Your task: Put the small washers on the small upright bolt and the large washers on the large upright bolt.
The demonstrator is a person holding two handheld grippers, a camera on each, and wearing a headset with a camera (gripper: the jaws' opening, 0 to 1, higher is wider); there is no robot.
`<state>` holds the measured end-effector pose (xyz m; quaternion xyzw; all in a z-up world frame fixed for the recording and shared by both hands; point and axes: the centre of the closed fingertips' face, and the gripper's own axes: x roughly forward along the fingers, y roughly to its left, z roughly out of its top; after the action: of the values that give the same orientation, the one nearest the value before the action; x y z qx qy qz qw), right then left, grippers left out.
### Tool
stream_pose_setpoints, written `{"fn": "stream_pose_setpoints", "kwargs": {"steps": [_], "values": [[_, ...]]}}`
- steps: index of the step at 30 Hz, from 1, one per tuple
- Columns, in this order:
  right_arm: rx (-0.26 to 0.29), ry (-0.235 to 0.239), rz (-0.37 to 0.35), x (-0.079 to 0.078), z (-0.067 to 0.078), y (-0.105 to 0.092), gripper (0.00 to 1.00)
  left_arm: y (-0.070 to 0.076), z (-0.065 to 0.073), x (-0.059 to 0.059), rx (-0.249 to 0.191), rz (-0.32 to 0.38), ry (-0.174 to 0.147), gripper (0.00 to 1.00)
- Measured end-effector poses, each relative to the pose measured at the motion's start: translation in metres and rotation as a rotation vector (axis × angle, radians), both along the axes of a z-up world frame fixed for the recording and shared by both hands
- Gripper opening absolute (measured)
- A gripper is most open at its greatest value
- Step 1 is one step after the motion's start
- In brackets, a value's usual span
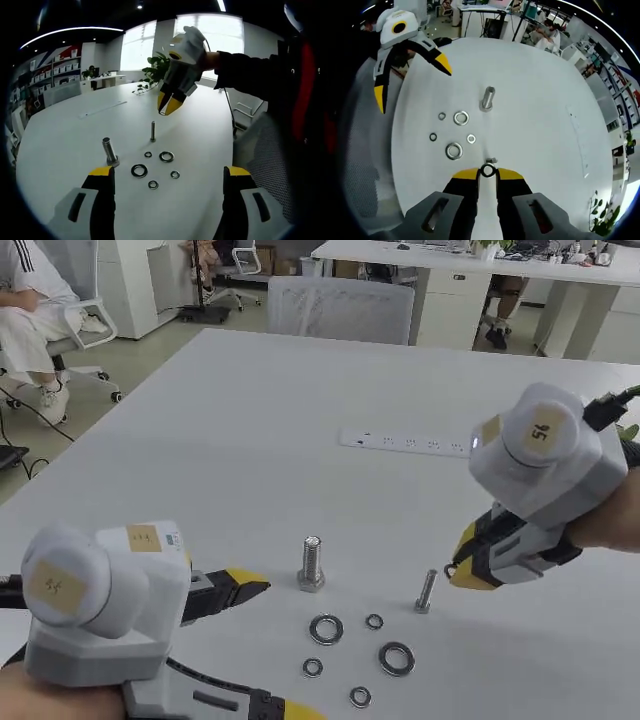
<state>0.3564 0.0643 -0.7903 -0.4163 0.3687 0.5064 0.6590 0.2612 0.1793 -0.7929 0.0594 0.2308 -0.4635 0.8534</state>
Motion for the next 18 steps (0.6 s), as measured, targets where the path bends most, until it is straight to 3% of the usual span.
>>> {"fn": "stream_pose_setpoints", "kwargs": {"steps": [5,18], "values": [[-0.006,0.006,0.015,0.013,-0.002,0.004,0.14,0.001,-0.001,0.000,-0.001,0.004,0.002,0.89],[-0.035,0.042,0.044,0.016,-0.017,0.006,0.14,0.002,-0.003,0.001,-0.002,0.006,0.013,0.89]]}}
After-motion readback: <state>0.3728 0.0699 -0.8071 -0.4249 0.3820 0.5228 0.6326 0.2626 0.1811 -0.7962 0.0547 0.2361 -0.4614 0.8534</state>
